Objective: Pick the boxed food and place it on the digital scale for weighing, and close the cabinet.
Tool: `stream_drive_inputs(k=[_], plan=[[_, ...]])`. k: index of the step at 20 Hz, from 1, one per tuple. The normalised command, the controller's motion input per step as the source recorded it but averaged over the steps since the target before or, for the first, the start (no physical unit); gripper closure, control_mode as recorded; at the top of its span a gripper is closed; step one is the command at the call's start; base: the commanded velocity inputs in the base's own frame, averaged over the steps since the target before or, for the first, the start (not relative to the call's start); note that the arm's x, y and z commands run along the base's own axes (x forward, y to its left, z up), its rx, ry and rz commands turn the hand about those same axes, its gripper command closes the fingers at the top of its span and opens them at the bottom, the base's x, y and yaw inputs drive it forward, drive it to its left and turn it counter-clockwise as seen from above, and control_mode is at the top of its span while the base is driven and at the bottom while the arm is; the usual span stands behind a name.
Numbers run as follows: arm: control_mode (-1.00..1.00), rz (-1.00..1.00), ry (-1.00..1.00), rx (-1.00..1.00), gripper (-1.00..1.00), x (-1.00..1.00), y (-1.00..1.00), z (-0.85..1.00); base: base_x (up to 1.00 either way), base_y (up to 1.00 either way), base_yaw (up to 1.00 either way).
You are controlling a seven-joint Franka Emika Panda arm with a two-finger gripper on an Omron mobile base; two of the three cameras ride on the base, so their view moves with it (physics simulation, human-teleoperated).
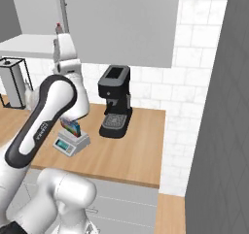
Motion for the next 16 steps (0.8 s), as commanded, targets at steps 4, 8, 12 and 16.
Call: stream_drive_inputs(k=[4, 8, 12, 16], plan=[[-1.00, -0.09, 0.26, 0.02, -1.00, -0.89, 0.38, 0.43, 0.00, 0.00, 0.00], [-1.00, -0.03, 0.13, 0.00, -1.00, -0.55, 0.30, 0.10, 0.00, 0.00, 0.00], [-1.00, 0.00, 0.00, 0.00, -1.00, -0.55, 0.28, -0.13, 0.00, 0.00, 0.00], [-1.00, 0.00, 0.00, 0.00, -1.00, -0.56, 0.36, -0.29, 0.00, 0.00, 0.00]])
